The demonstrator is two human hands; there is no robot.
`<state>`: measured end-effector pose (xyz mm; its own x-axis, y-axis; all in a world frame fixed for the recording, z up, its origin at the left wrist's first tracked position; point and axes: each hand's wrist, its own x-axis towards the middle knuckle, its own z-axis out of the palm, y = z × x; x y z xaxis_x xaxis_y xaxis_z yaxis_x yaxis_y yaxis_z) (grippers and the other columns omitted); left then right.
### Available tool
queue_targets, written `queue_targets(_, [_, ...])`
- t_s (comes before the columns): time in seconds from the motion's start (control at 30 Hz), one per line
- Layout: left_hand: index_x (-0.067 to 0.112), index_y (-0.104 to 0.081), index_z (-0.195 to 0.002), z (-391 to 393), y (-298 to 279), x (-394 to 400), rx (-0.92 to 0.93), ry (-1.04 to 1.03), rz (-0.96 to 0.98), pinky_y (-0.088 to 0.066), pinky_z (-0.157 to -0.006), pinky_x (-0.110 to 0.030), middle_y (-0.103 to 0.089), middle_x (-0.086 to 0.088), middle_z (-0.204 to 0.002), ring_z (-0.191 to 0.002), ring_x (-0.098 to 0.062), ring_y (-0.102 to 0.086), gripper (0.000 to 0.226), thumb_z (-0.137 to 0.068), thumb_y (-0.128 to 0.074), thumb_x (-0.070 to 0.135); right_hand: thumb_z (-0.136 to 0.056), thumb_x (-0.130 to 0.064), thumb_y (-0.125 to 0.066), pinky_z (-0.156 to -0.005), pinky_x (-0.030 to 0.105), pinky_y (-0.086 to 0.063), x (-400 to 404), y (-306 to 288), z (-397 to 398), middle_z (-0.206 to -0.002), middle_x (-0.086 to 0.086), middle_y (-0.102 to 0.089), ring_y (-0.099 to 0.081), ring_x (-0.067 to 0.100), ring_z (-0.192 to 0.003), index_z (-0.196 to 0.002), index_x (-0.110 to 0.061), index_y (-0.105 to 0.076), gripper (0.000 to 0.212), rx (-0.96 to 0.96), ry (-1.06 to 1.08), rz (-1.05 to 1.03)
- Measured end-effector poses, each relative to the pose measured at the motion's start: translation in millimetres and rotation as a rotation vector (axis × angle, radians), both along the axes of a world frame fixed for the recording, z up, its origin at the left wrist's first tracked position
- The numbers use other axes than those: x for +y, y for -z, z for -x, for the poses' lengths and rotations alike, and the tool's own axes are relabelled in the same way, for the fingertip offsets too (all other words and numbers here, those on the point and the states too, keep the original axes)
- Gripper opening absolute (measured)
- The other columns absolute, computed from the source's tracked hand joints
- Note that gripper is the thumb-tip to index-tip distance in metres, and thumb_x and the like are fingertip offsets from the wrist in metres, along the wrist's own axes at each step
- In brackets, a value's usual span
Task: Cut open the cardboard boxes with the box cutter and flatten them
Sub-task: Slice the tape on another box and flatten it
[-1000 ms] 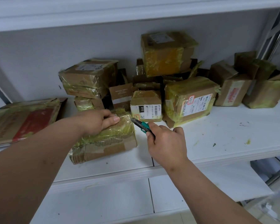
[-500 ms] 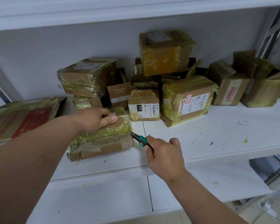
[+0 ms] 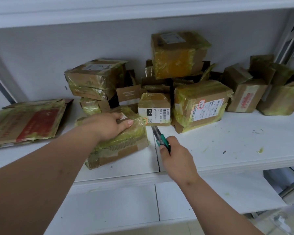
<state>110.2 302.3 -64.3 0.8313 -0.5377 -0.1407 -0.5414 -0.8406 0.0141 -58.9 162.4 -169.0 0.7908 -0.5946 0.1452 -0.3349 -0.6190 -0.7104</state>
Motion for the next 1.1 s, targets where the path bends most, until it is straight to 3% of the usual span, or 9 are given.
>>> queue_targets(0.1, [0.040,-0.027,-0.151,-4.1,0.5,-9.7,0.015,0.020,-0.046,-0.036,-0.109,-0.039,-0.029,0.001,-0.159,-0.142,-0.028,-0.033,0.081,-0.083,-0.026,0.084,-0.095,-0.028,-0.047,-0.066,0.043,-0.058,10.0,-3.4,-14.4,-0.084,0.006,-0.069,-0.068,0.028,-0.062,-0.096,-0.017,-0.051,0.011,0.045,-0.032,-0.262])
queue_targets(0.23, [0.053,-0.003,-0.150,-25.4,-3.6,17.8,0.306,0.198,-0.122,-0.023,-0.118,-0.037,-0.010,0.015,-0.162,-0.148,-0.019,-0.019,0.105,-0.067,-0.058,0.084,-0.098,-0.017,-0.046,-0.052,0.031,-0.054,13.1,-4.1,-16.3,-0.082,0.009,-0.071,-0.061,0.017,-0.043,-0.102,-0.015,-0.054,0.009,0.026,-0.016,-0.598])
queue_targets(0.33, [0.054,0.000,-0.149,-29.3,8.2,37.8,0.237,0.243,-0.148,-0.009,-0.121,-0.039,0.001,0.018,-0.162,-0.150,-0.016,-0.002,0.116,-0.048,-0.033,0.101,-0.099,-0.017,-0.046,-0.054,0.035,-0.057,18.4,-2.2,-20.6,-0.077,0.008,-0.068,-0.060,0.017,-0.042,-0.109,-0.018,-0.053,0.012,-0.041,-0.009,-0.651])
queue_targets(0.43, [0.047,-0.010,-0.152,-22.5,25.3,40.1,0.246,0.197,0.051,-0.006,-0.122,-0.039,-0.001,0.012,-0.164,-0.150,-0.013,-0.002,0.104,-0.059,-0.031,0.089,-0.100,-0.018,-0.046,-0.049,0.029,-0.052,22.9,-1.3,-23.1,-0.077,0.010,-0.066,-0.058,0.017,-0.042,-0.126,-0.034,-0.047,0.030,-0.173,0.079,-0.741])
queue_targets(0.5, [0.046,-0.013,-0.152,-21.0,28.4,38.8,0.226,0.187,0.078,-0.009,-0.122,-0.043,-0.004,0.012,-0.164,-0.150,-0.013,-0.005,0.098,-0.064,-0.031,0.085,-0.100,-0.016,-0.045,-0.046,0.025,-0.049,24.9,-3.0,-21.9,-0.076,0.011,-0.066,-0.057,0.018,-0.042,-0.132,-0.035,-0.047,0.037,-0.196,0.097,-0.806])
queue_targets(0.77, [0.044,-0.010,-0.153,-16.1,33.1,38.4,0.200,0.182,0.046,-0.005,-0.122,-0.046,-0.001,0.012,-0.164,-0.150,-0.011,0.002,0.088,-0.074,-0.031,0.075,-0.099,-0.010,-0.045,-0.047,0.028,-0.052,35.0,-4.2,-26.5,-0.068,0.013,-0.065,-0.058,0.024,-0.044,-0.117,-0.031,-0.050,0.028,-0.183,0.109,-0.992])
queue_targets(0.9, [0.044,-0.010,-0.153,-16.9,34.1,39.3,0.202,0.182,0.055,-0.004,-0.122,-0.047,-0.002,0.012,-0.164,-0.150,-0.010,0.002,0.089,-0.077,-0.032,0.085,-0.098,-0.007,-0.045,-0.048,0.030,-0.055,37.6,-4.5,-29.9,-0.069,0.015,-0.064,-0.058,0.025,-0.046,-0.114,-0.030,-0.052,0.029,-0.189,0.101,-1.001])
queue_targets(0.97, [0.044,-0.010,-0.153,-16.8,35.3,38.8,0.198,0.176,0.048,-0.003,-0.122,-0.047,-0.001,0.013,-0.163,-0.150,-0.010,0.003,0.091,-0.071,-0.029,0.080,-0.098,-0.004,-0.044,-0.044,0.027,-0.051,39.8,-6.9,-32.1,-0.068,0.017,-0.060,-0.055,0.026,-0.048,-0.109,-0.025,-0.056,0.027,-0.220,0.097,-1.025])
queue_targets(1.1, [0.044,-0.008,-0.153,-20.2,39.9,37.8,0.158,0.179,0.048,-0.001,-0.121,-0.048,0.000,0.012,-0.164,-0.150,-0.011,0.003,0.084,-0.080,-0.030,0.080,-0.095,0.000,-0.044,-0.046,0.031,-0.053,47.5,-6.8,-37.6,-0.065,0.016,-0.055,-0.053,0.024,-0.047,-0.098,-0.012,-0.062,0.022,-0.303,0.111,-1.093])
